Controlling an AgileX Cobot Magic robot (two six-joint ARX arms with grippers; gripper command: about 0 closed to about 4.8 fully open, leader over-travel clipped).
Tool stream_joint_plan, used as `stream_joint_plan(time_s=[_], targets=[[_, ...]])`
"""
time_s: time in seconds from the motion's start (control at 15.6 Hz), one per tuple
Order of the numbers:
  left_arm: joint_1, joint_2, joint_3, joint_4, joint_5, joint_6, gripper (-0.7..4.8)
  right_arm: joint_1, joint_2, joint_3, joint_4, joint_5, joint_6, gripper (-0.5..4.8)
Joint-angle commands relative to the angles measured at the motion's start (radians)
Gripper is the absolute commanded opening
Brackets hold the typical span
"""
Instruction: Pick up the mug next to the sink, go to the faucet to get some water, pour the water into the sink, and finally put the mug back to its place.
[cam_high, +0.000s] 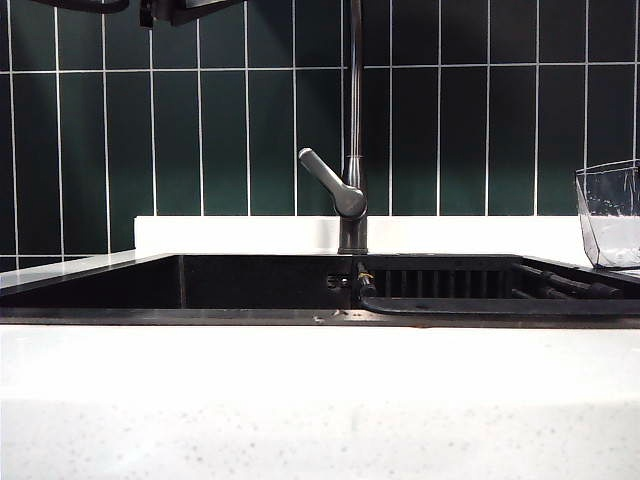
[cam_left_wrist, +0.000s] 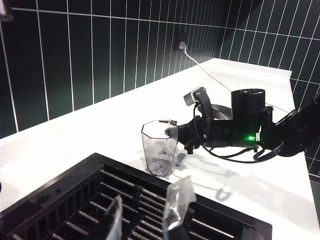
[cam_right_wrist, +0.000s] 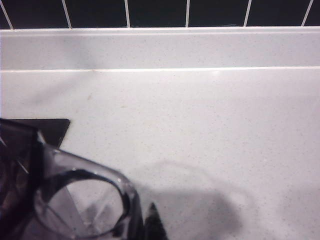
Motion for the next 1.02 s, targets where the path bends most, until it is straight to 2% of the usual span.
stream_joint_plan(time_s=[0.06,0.19,1.02], targets=[[0.0,-0.003,0.001,0.01,0.006,0.0,1.11,-0.001,0.003,0.002,0.017,0.002,0.003,0.03],[0.0,-0.003,0.001,0.01,0.006,-0.001,1.11,0.0,0.003,0.002,0.014,0.0,0.003,0.23],[0.0,-0.003,0.001,0.003,0.018,-0.003,1.1,0.0,0.002,-0.031,0.015,0.002,0.005,0.24]])
